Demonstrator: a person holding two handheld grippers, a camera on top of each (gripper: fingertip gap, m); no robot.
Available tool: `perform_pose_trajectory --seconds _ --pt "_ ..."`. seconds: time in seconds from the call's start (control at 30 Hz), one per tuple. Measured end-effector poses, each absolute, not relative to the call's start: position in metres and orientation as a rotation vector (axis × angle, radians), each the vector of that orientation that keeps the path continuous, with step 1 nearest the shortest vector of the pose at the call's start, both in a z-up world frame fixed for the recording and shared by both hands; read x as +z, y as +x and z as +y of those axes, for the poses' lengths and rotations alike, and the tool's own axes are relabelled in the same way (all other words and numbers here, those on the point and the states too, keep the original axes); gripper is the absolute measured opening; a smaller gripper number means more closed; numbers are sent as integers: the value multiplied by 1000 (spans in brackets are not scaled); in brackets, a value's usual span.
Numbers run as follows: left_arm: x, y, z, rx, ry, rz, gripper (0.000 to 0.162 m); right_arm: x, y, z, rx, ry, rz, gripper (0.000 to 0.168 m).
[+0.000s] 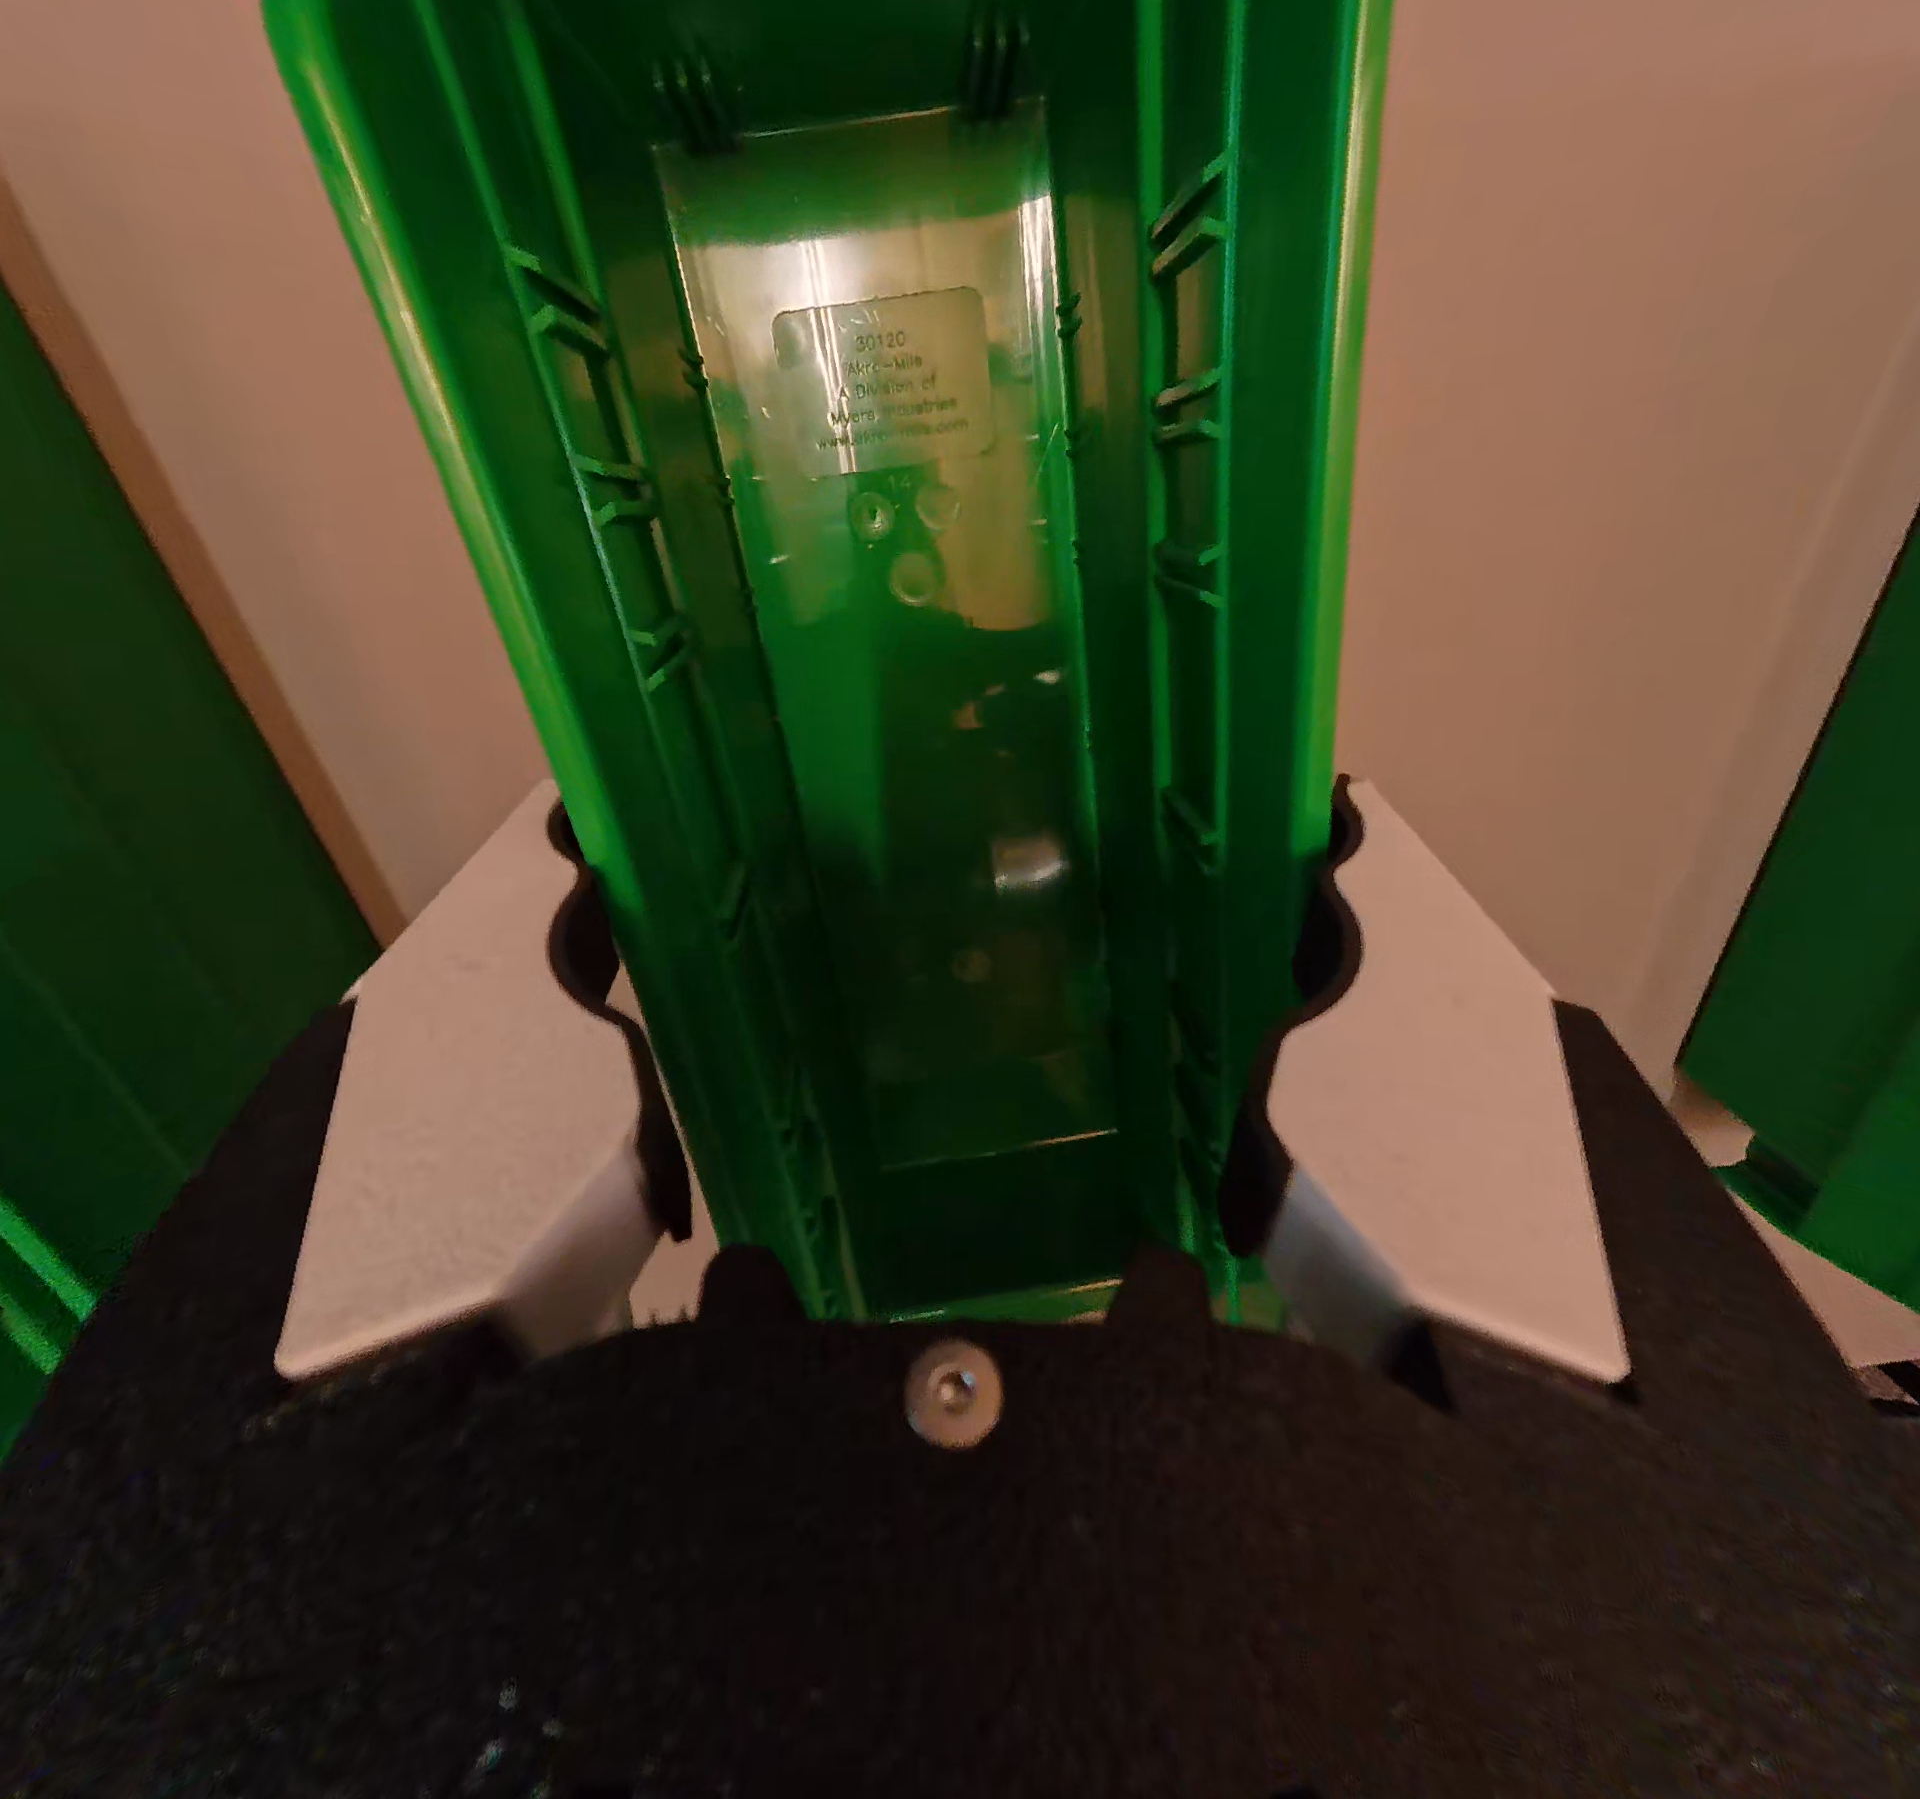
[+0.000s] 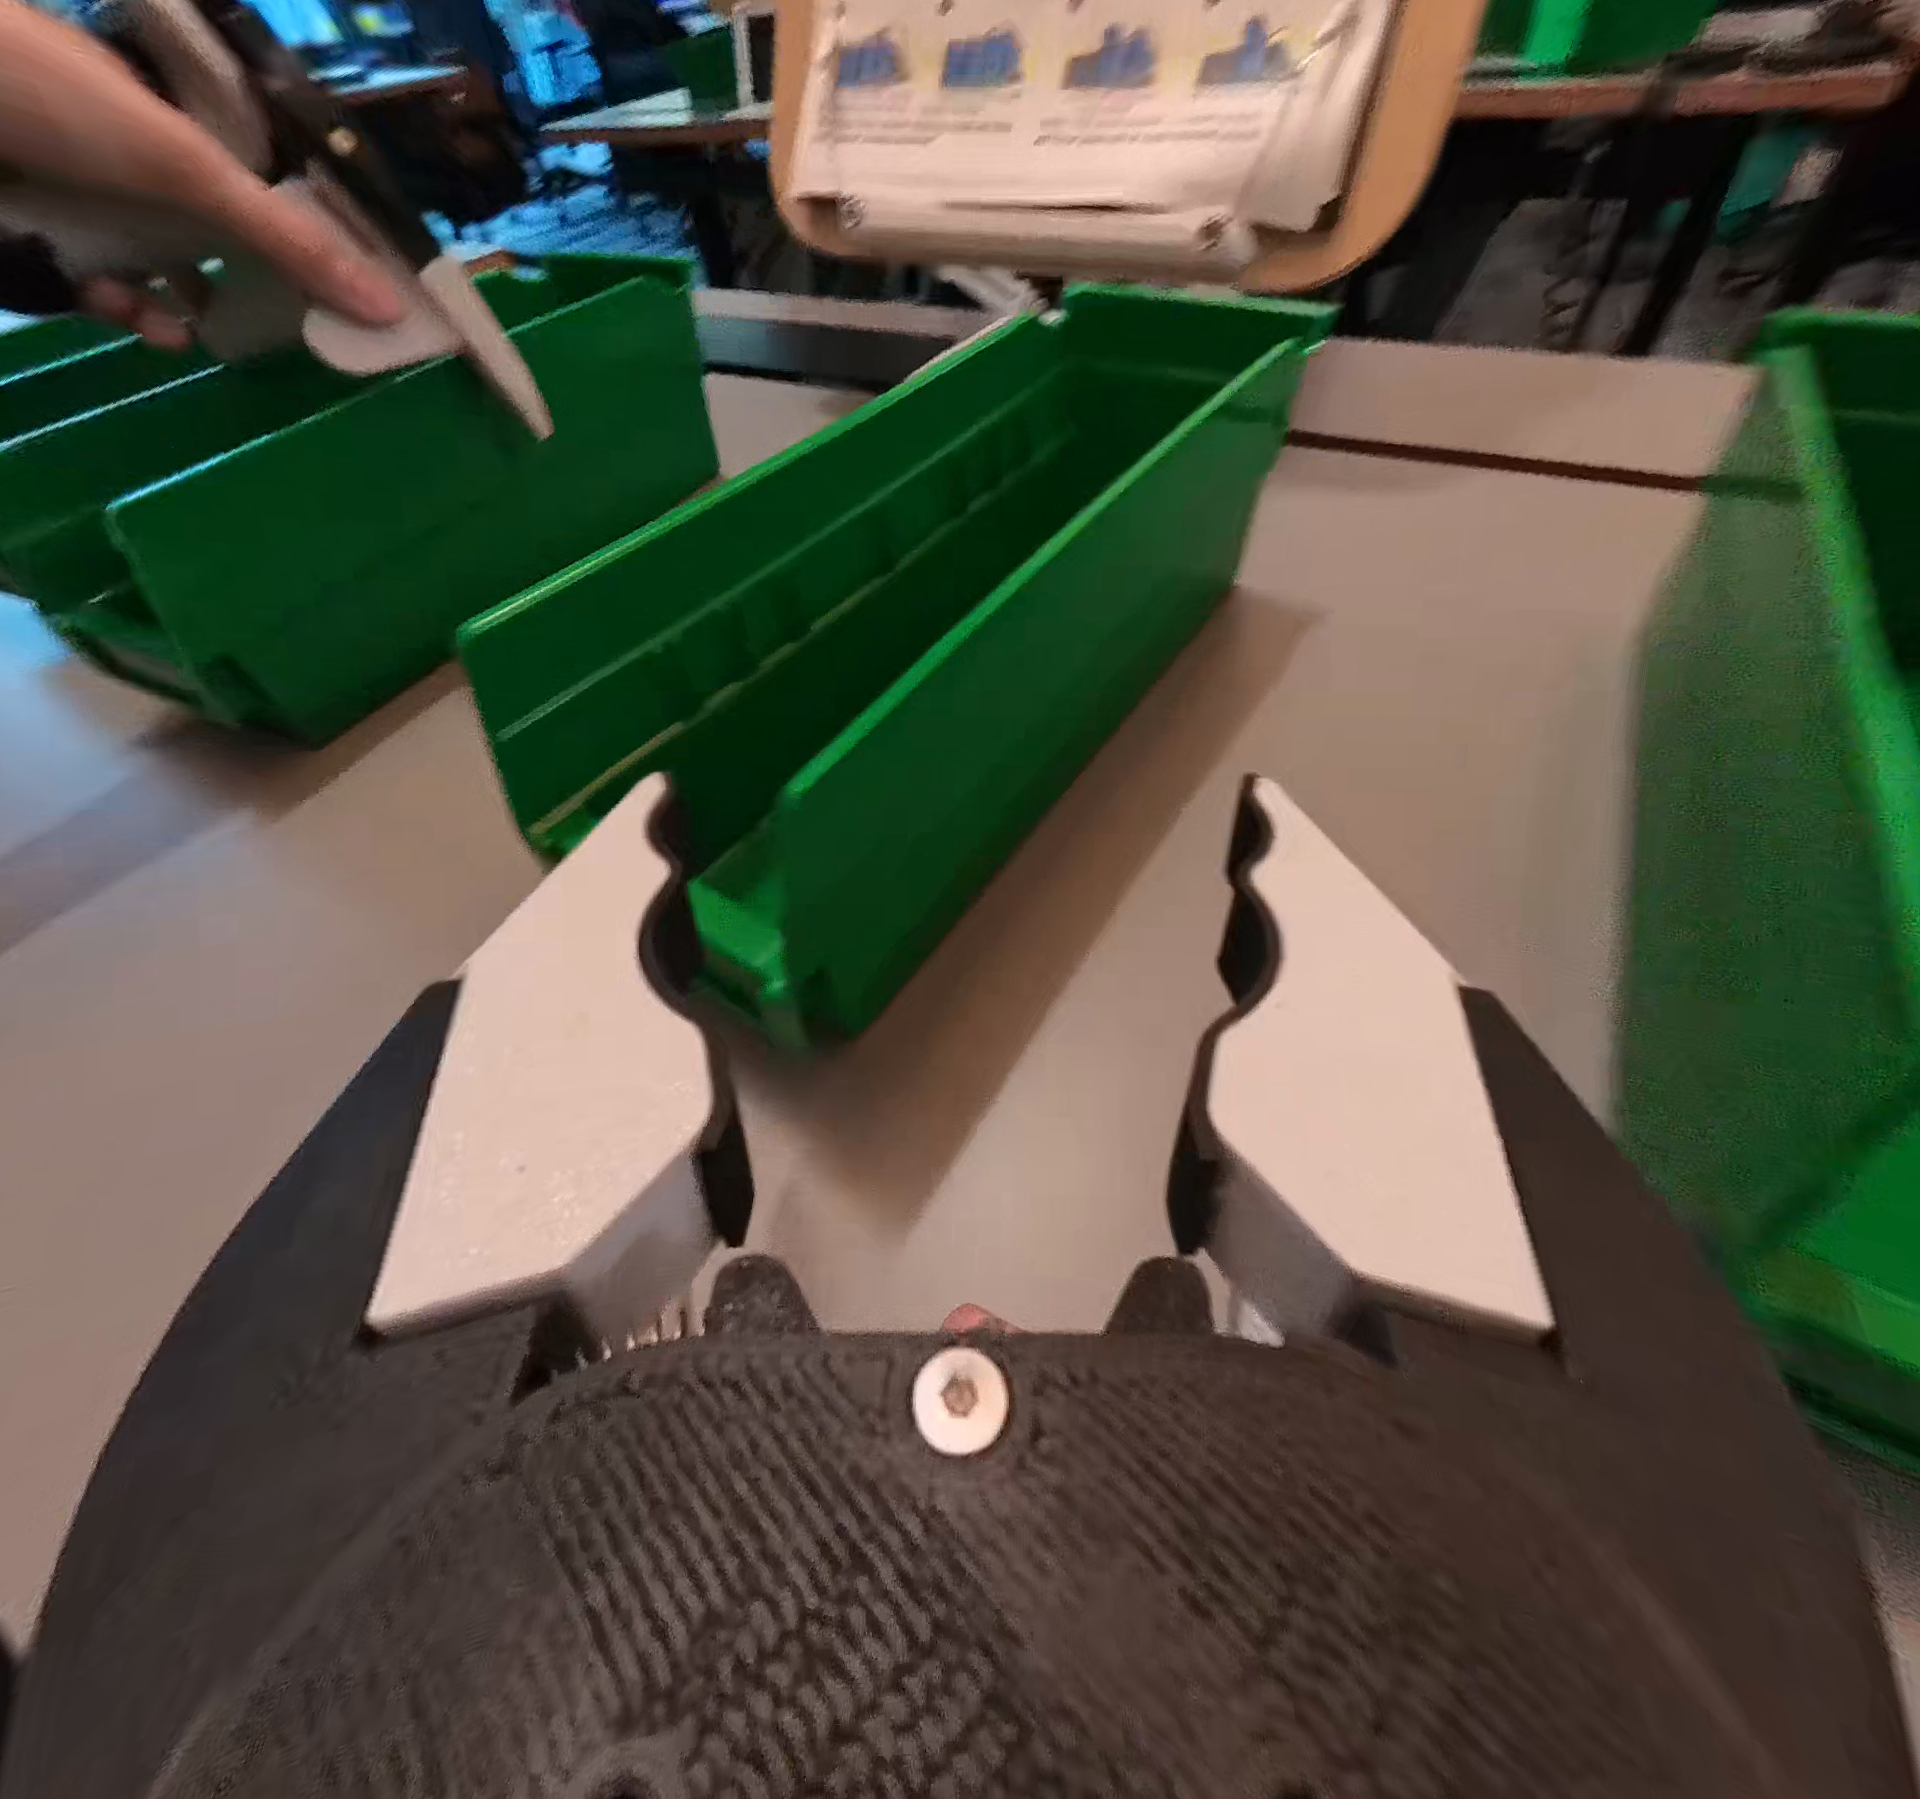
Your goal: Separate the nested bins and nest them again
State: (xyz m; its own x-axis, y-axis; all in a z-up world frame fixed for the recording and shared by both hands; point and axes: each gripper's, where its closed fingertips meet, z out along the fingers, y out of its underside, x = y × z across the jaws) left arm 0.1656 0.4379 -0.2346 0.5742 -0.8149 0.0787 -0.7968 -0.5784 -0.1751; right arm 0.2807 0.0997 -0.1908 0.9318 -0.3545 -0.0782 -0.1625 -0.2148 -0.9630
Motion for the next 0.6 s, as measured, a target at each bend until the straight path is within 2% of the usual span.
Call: perform_pose_trajectory --seconds 0.07,0.13,0.3,0.6 --pt "-235 166 438 -228 -2676 1384 133 -200 268 112 -129 -1835 365 85" --pt "-235 165 437 -222 -2679 1388 134 -207 267 121 -109 -1862 377 79" --pt "-235 165 438 -226 -2675 1390 135 -214 276 131 -73 -1873 415 33" --pt "-236 168 438 -234 -2651 1366 139 -215 290 139 -126 -1886 460 11"
